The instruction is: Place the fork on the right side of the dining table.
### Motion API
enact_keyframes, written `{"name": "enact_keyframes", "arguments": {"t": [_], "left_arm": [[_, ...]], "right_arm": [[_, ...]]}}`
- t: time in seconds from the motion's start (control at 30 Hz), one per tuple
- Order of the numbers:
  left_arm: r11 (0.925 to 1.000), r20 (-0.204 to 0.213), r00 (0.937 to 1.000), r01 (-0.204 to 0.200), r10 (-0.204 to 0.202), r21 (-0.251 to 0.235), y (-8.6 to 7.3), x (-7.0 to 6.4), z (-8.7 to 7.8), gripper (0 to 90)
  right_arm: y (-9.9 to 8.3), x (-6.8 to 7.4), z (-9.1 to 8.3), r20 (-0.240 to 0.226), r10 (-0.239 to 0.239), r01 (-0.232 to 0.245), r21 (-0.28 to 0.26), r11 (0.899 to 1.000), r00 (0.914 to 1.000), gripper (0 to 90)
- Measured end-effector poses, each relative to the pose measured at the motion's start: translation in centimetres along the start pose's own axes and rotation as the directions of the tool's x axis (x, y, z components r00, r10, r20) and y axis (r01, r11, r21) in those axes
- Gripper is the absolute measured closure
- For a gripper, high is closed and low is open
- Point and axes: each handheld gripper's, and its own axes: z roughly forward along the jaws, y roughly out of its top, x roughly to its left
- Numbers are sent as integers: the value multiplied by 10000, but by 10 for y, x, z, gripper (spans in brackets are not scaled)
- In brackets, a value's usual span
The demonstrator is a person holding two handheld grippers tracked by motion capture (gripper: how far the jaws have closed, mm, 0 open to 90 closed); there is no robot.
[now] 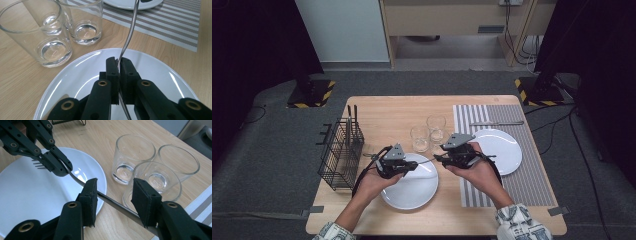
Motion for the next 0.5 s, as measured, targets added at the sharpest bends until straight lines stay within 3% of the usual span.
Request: {"name": "enact_keyframes", "arguments": {"t": [0.5], "left_arm": [[9998, 158, 9998, 157, -156, -78, -1, 1, 0, 855]], "right_arm": [[-5, -1, 0, -98, 43, -42, 48, 10000, 9999, 559]]}}
